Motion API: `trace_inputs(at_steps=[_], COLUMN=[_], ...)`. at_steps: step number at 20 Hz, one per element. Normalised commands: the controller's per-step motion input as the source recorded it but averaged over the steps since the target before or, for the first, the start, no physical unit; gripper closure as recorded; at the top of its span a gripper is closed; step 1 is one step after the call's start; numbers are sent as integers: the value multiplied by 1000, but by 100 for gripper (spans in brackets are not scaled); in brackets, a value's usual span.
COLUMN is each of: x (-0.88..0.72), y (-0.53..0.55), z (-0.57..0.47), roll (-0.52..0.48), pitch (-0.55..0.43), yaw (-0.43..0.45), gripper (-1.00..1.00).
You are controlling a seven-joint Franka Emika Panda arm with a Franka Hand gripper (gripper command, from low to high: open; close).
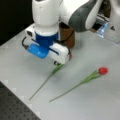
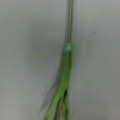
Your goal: Flower insertion into a vase
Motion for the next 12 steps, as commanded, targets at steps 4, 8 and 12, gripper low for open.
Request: trace_inputs(at_steps=[4,8,12], x=[439,295,118], y=[-190,-157,-105], z=[-256,-258,-268], roll=[-29,-18,1], pitch=[223,225,200], yaw=[108,129,144], gripper=[-100,-100,-100])
